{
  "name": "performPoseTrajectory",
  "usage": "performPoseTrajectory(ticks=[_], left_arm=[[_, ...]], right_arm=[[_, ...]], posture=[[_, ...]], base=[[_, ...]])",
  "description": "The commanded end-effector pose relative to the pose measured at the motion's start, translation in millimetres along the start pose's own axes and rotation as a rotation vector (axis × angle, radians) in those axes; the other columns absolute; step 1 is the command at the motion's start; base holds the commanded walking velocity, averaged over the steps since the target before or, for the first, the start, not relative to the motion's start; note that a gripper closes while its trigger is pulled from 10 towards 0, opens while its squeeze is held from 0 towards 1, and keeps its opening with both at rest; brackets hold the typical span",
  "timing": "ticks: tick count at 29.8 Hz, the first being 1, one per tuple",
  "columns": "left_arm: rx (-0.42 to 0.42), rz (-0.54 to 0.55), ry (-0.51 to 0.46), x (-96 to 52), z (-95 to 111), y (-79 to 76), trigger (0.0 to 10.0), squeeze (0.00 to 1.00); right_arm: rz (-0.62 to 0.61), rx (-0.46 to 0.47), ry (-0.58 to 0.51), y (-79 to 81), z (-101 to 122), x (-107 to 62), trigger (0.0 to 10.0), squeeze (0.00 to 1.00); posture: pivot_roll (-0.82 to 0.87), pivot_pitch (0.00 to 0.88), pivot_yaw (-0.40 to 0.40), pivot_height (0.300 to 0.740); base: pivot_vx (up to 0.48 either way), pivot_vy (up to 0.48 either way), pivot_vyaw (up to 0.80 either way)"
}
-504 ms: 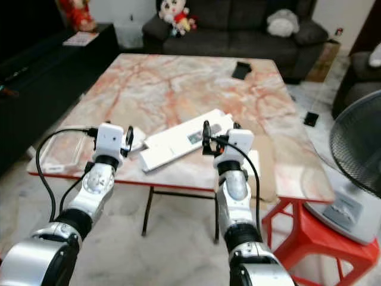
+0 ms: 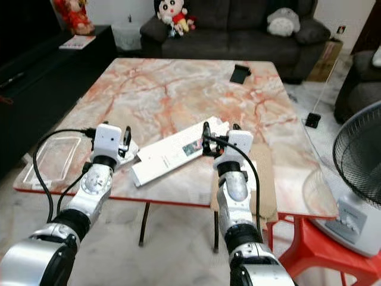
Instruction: Picking trash to rubbish bin
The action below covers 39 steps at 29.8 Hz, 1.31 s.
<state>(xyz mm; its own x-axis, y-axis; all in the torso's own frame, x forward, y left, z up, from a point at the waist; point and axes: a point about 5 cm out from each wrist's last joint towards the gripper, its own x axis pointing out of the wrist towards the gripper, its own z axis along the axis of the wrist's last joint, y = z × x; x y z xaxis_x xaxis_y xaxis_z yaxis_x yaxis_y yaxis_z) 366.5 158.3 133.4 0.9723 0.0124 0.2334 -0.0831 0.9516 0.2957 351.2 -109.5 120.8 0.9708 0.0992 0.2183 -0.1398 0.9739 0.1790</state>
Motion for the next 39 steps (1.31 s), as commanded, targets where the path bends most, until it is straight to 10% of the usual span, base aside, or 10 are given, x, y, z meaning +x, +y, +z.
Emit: performPoseTrajectory(ticks=[1, 6, 7, 8, 9, 22, 23, 31, 39], left_arm=[[0.017, 0.011, 0.017, -0.5, -2, 0.6, 10.0, 0.00], [0.097, 0.015, 0.080, -1.8, -13, 13.5, 10.0, 0.00], [0.114, 0.002, 0.087, -1.7, -14, 14.5, 10.0, 0.62], [0.124, -0.005, 0.092, -1.6, -15, 15.1, 10.0, 0.62], [0.139, -0.013, 0.100, -1.6, -16, 16.0, 10.0, 1.00], [0.393, -0.190, 0.056, -6.3, -18, 16.6, 10.0, 1.00], [0.435, -0.216, 0.061, -7.8, -21, 15.2, 10.0, 0.00], [0.753, -0.422, 0.128, -16.2, -39, 0.7, 10.0, 0.00], [0.838, -0.409, 0.135, -8.3, -34, -2.7, 10.0, 0.00]], right_arm=[[0.002, -0.005, 0.002, -0.9, 1, 0.6, 10.0, 0.00], [0.003, -0.002, 0.008, -0.8, -1, -0.6, 10.0, 0.00], [0.003, -0.001, 0.008, -0.8, -1, -0.7, 10.0, 0.00], [0.003, -0.001, 0.009, -0.8, -1, -0.8, 10.0, 0.00], [0.003, -0.001, 0.010, -0.8, -1, -0.9, 10.0, 0.00], [0.006, 0.002, 0.018, -0.7, -4, -3.1, 10.0, 0.00], [0.008, 0.002, 0.019, -0.3, -4, -3.3, 10.0, 0.00], [0.015, 0.006, 0.024, 1.9, -6, -4.5, 10.0, 0.00], [0.009, 0.009, 0.025, 1.0, -8, -8.7, 10.0, 0.00]], posture=[[-0.08, 0.014, 0.013, 0.740], [-0.08, 0.017, 0.014, 0.740], [-0.08, 0.017, 0.014, 0.740], [-0.08, 0.017, 0.014, 0.740], [-0.08, 0.017, 0.014, 0.740], [-0.07, 0.028, 0.010, 0.740], [-0.07, 0.028, 0.009, 0.740], [-0.08, 0.035, 0.007, 0.740], [-0.08, 0.051, 0.006, 0.740]], base=[[0.000, 0.000, 0.00], [0.000, 0.000, 0.00], [0.000, 0.000, 0.00], [0.000, 0.000, 0.00], [0.000, 0.000, 0.00], [0.000, 0.000, 0.00], [0.000, 0.000, 0.00], [0.000, 0.000, 0.00], [0.000, 0.000, 0.00]])
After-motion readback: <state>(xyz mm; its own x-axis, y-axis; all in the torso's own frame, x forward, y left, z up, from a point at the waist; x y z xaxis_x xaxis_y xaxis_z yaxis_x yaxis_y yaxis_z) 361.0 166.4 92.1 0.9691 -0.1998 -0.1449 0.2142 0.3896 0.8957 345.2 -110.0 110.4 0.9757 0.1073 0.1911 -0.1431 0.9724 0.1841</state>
